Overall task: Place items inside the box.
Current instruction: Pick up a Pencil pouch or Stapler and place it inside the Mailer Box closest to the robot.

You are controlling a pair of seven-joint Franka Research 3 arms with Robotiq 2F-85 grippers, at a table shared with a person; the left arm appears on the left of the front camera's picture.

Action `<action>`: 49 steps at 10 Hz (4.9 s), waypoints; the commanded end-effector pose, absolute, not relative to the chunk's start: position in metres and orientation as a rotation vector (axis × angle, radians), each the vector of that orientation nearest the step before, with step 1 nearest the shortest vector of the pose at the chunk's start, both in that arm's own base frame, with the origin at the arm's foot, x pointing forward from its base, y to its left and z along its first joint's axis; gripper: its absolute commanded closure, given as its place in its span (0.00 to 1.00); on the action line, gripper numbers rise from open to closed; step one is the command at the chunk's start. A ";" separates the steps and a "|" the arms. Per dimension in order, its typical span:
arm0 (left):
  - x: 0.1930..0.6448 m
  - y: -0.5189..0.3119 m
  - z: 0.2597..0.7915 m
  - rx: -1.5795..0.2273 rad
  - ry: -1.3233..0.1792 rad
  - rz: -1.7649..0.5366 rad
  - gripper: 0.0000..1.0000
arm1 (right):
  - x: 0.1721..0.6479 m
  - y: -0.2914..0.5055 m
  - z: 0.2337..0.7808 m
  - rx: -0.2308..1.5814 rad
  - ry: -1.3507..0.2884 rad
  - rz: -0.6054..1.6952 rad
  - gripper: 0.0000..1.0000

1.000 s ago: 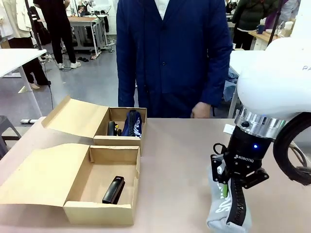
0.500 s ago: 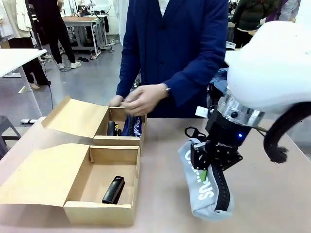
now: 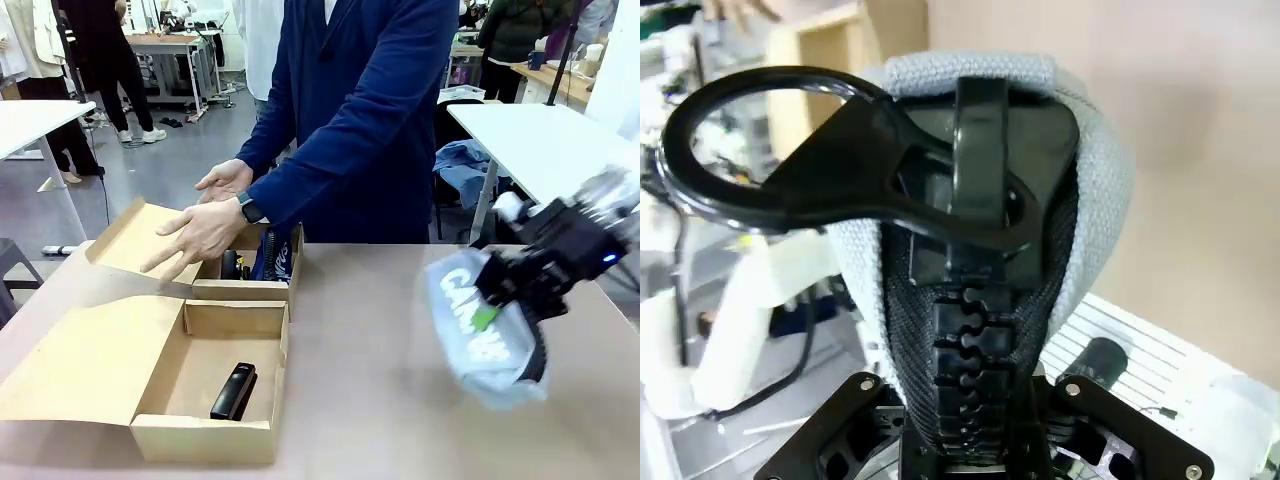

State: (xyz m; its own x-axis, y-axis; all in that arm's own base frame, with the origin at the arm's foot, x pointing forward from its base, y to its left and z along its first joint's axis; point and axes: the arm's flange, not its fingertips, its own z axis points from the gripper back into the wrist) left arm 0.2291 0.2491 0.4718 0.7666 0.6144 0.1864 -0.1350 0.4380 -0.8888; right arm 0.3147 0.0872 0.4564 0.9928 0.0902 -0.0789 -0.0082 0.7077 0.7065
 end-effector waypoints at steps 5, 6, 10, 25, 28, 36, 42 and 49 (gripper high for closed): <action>0.230 0.249 0.471 -1.034 -0.557 0.476 0.00 | 0.318 0.064 0.452 0.837 0.109 0.031 0.93; 0.230 0.249 0.471 -1.034 -0.557 0.476 0.00 | 0.322 0.060 0.441 0.837 0.135 -0.004 0.93; 0.230 0.249 0.471 -1.034 -0.557 0.476 0.00 | 0.341 0.131 0.451 0.665 0.137 0.029 0.93; 0.230 0.249 0.471 -1.034 -0.557 0.476 0.00 | 0.296 0.263 0.485 0.483 0.155 -0.040 0.93; 0.230 0.249 0.471 -1.034 -0.557 0.476 0.00 | 0.281 0.267 0.482 0.489 0.162 -0.008 0.93; 0.230 0.249 0.471 -1.034 -0.557 0.476 0.00 | 0.323 0.476 0.468 0.219 0.126 -0.151 0.93; 0.230 0.249 0.471 -1.034 -0.557 0.476 0.00 | 0.332 0.542 0.416 0.082 0.129 0.003 0.93; 0.230 0.249 0.471 -1.034 -0.557 0.476 0.00 | 0.376 0.557 0.359 0.011 0.339 0.002 0.93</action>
